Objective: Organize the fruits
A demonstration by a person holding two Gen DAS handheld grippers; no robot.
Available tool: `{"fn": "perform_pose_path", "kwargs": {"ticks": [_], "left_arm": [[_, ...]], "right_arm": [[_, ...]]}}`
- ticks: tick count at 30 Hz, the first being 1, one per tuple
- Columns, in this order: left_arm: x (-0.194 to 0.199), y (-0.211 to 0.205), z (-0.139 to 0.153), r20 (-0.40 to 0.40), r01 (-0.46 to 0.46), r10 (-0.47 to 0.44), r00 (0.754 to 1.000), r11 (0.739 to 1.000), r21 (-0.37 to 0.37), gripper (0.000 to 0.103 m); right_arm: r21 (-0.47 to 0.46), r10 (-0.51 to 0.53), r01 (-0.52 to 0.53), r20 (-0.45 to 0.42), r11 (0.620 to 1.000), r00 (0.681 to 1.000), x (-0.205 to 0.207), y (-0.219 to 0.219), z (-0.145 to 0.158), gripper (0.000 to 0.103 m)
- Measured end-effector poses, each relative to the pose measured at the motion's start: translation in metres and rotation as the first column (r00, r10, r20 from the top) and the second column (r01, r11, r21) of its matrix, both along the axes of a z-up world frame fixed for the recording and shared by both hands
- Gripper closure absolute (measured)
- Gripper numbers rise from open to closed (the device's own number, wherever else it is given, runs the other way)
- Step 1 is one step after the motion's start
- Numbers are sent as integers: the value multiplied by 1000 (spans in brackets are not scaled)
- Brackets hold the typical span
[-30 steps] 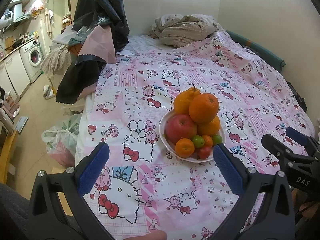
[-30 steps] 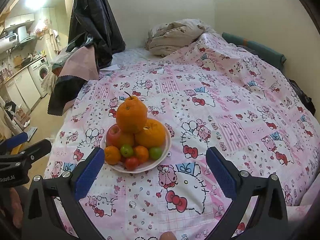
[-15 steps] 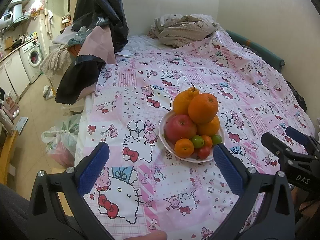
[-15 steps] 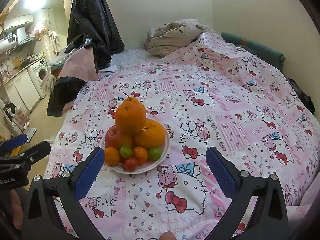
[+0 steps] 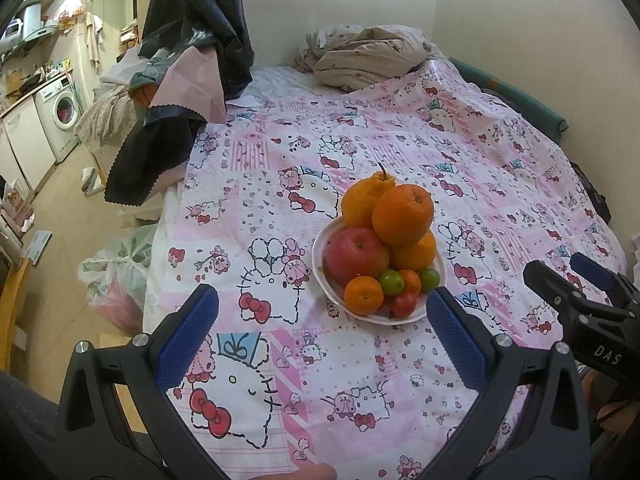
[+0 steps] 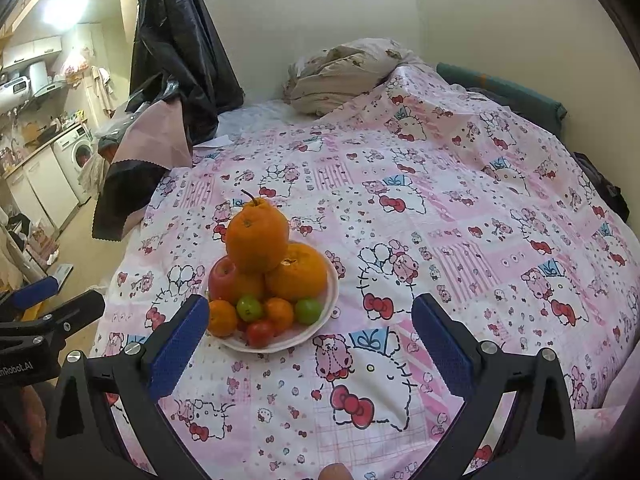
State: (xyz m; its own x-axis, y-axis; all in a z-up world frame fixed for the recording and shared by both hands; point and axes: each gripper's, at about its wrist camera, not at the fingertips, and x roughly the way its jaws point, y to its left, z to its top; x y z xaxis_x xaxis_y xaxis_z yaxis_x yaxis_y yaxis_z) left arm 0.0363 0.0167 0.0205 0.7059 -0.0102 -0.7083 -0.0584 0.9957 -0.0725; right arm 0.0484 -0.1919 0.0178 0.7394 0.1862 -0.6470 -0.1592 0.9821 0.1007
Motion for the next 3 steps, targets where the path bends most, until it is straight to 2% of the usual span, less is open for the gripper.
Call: {"fn": "perform_pose_path", "kwargs": {"ticks": [3], "left_arm": [[2,1,-2,-6,4,-4,1000,1000,-16,0]], "right_arm": [[6,-3,3,0,1000,1000,1,-1,-1,0]]}}
